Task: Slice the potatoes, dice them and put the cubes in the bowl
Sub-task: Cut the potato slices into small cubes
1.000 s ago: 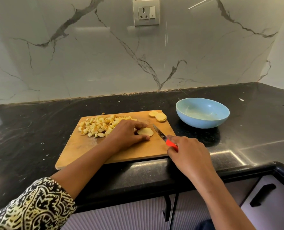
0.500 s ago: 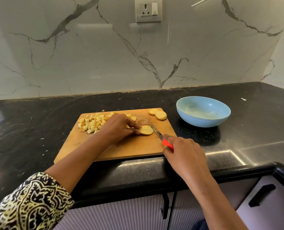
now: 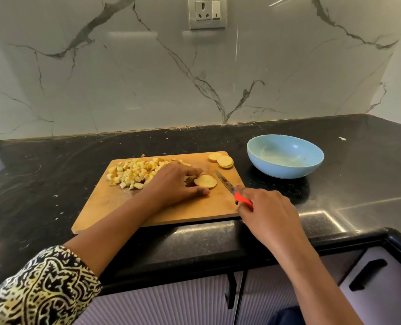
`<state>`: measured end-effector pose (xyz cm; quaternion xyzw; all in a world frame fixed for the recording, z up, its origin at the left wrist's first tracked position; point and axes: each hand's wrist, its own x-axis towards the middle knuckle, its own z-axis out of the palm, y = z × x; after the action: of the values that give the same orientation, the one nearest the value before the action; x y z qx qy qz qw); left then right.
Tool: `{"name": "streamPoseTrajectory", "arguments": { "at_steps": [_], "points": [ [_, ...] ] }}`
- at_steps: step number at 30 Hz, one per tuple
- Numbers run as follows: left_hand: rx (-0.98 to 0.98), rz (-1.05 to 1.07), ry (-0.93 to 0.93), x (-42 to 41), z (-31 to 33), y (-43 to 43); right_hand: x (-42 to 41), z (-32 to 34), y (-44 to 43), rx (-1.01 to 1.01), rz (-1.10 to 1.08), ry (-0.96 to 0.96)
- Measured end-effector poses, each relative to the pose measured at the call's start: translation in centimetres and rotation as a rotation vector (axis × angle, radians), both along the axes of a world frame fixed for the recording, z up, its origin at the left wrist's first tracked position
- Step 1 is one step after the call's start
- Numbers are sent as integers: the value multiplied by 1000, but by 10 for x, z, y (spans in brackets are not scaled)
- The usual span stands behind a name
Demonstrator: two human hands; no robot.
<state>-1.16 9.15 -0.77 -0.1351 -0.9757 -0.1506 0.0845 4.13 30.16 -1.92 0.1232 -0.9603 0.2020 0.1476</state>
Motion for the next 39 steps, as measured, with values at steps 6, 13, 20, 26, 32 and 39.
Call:
{"name": "streamPoseTrajectory", "arguments": {
  "at_steps": [6,13,20,26,32,39],
  "points": [
    [-35,22,38,-9,-7,8,1,6,1,30,46,30],
    [-56,28,74,-10,-7,8,0,9,-8,90,84,11],
    [-139,88,99,-6,-4,12,-12,21,-28,231,126,-67],
    [-165,105,95,-6,-5,10,37,31,10,243,154,-36],
    [-110,118,59,-4,-6,0,23,32,5,70,82,25],
    [-97,104,49,-10,-9,-6,4,14,-22,47,86,-64]
  ]
}}
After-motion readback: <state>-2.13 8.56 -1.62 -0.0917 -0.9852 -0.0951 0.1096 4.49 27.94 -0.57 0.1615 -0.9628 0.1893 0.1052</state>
